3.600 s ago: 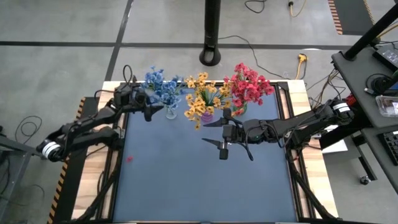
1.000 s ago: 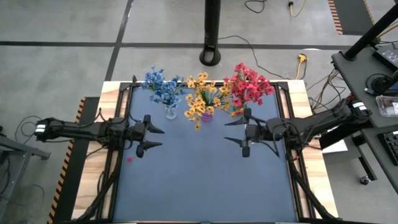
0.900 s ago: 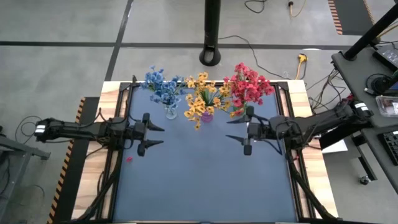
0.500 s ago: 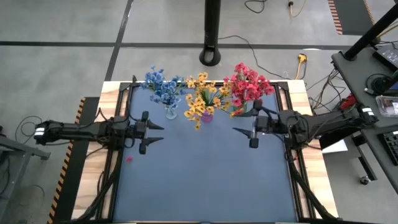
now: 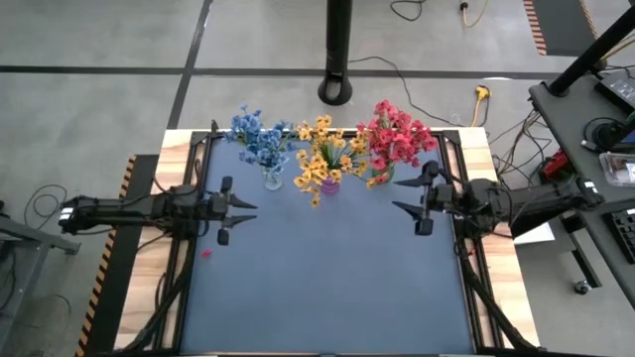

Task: Sort flowers into vase by color
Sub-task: Return to Home Position

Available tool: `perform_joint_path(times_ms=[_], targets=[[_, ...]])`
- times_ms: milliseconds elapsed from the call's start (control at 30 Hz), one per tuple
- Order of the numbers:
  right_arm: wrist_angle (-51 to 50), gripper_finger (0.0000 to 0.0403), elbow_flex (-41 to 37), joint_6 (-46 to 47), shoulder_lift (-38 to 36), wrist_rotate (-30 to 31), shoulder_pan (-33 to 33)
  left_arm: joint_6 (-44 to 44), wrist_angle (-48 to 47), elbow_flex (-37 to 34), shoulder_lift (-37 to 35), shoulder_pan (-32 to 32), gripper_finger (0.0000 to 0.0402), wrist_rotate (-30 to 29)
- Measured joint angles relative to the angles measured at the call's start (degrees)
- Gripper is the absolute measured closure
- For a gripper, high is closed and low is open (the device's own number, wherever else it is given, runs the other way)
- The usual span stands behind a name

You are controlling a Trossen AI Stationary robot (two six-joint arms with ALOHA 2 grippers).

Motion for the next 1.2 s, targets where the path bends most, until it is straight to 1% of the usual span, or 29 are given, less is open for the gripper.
perform_joint_path(times_ms=[167, 267, 500, 567, 767, 867, 933, 1033, 1133, 1200], targets=[[0.8, 0.0172, -4.3, 0.6, -8.2, 0.4, 0.0, 1.9, -2.0, 0.0, -3.4, 0.1, 0.0339, 0.0], [0.0, 0.0172, -6.1, 1.9, -13.5, -1.5, 0.0, 1.2, -4.7, -0.1, -5.9, 0.1, 0.0357, 0.0], [-6.8, 0.0172, -8.8, 3.5, -26.2, -1.9, 0.0, 1.2, -5.7, -2.3, -13.7, 0.1, 0.0395, 0.4], [-7.8, 0.0172, -9.0, 3.6, -26.5, -2.0, 0.0, 1.2, -6.0, -3.4, -16.1, 0.1, 0.0399, 0.5], [-7.1, 0.0172, -10.2, 3.6, -25.6, -3.6, 0.0, 0.9, -4.5, -4.9, -16.2, 0.1, 0.0401, 1.2], [-5.2, 0.0172, -13.8, 4.3, -25.9, -6.2, 0.0, 1.0, -3.2, -5.3, -15.8, 0.1, 0.0401, 2.0], [-1.0, 0.0172, -17.3, 4.1, -25.9, -6.6, 0.0, 1.5, -3.1, -5.3, -15.5, 0.1, 0.0401, 1.9], [-3.3, 0.0172, -17.2, 3.8, -25.2, -5.0, -0.1, 0.9, -3.1, -5.4, -15.1, 0.1, 0.0401, -0.8], [-3.1, 0.0172, -17.2, 2.3, -25.0, -4.7, -0.2, -2.7, -2.5, -5.4, -14.7, 0.2, 0.0401, -6.1], [-3.1, 0.0172, -17.2, 2.2, -25.1, -4.6, -0.2, -5.0, -2.3, -5.4, -14.3, 0.2, 0.0401, -8.4]])
